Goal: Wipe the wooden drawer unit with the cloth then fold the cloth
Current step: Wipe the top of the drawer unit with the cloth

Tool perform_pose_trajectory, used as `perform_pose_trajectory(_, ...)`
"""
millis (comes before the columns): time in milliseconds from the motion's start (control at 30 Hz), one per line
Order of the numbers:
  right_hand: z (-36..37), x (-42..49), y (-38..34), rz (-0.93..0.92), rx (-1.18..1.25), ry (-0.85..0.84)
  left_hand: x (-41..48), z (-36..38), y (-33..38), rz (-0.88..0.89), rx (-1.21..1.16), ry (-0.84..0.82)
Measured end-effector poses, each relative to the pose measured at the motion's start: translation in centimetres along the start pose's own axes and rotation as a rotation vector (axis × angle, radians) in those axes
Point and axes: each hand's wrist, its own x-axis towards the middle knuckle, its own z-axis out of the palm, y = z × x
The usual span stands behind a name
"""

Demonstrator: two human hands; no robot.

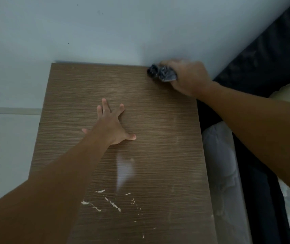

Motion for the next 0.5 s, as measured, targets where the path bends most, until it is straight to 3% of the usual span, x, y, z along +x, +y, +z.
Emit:
perform_pose_trajectory(167, 3.8, -1.1, 1.0, 0.011, 0.205, -0.251, 0.2, 0.3, -0.2, -0.008, -0.028, -0.012)
perform_pose_trajectory(500, 5.1, -3.9, 0.7, 0.078, 0.336, -0.157, 0.2, 0.2, -0.1, -0.009, -0.052, -0.014)
